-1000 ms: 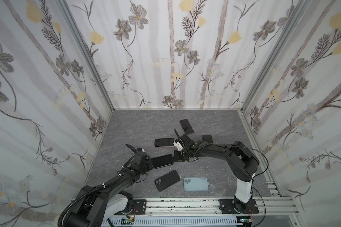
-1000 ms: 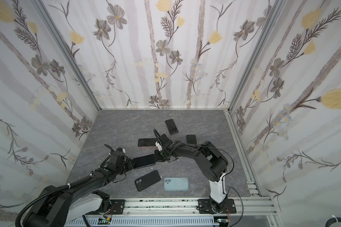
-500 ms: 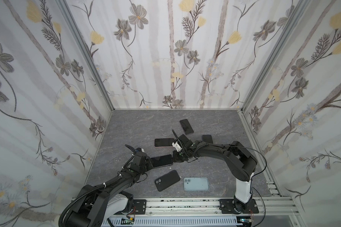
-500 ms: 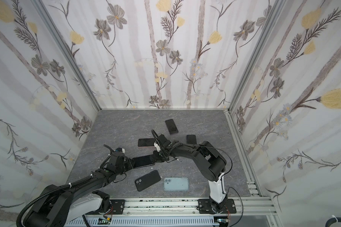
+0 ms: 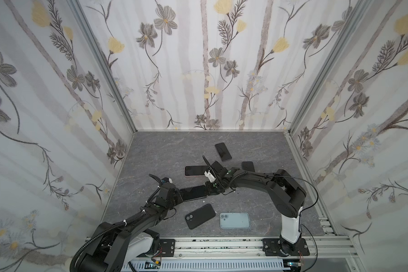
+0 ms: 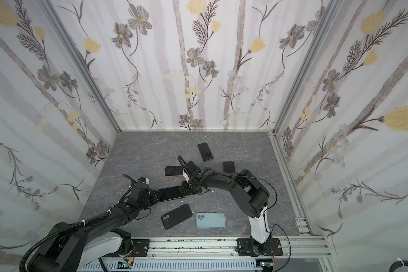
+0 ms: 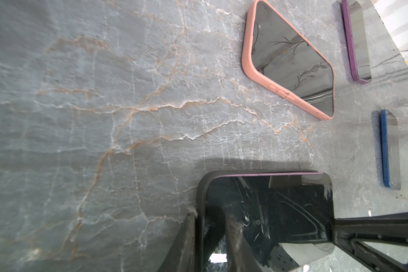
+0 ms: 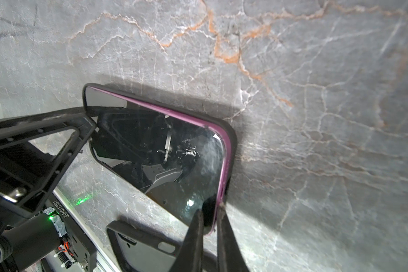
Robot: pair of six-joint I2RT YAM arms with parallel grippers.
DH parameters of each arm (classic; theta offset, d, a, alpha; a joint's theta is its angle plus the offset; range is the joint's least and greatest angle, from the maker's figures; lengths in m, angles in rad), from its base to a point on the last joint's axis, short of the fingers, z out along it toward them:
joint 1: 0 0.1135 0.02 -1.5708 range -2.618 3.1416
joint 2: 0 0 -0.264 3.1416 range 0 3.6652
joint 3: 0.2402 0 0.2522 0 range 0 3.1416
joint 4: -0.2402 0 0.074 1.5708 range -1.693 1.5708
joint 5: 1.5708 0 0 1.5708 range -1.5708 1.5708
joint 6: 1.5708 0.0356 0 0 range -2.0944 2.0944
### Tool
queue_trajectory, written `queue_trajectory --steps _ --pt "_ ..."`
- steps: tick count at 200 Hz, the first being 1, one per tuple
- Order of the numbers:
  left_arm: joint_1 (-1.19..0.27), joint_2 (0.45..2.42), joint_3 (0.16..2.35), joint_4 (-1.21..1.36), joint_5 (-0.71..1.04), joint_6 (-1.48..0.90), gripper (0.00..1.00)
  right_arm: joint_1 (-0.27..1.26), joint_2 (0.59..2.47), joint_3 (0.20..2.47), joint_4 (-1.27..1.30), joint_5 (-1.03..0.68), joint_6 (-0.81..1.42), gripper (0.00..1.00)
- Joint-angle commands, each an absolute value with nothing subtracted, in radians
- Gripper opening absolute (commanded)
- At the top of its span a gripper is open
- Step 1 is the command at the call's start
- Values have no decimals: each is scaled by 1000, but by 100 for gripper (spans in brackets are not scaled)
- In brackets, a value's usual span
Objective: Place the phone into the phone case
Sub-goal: 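Press the phone's edge into the case with the right while left holds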
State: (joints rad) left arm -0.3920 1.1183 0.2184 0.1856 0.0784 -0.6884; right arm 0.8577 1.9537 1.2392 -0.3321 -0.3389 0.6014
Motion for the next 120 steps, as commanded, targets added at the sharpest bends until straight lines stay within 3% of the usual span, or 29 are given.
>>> queue_trajectory --steps 1,120 --pt "-391 1127 214 127 84 -696 23 868 1985 1237 -404 -331 581 12" --pt "-391 1138 218 128 91 -693 23 883 2067 1278 -532 -209 538 12"
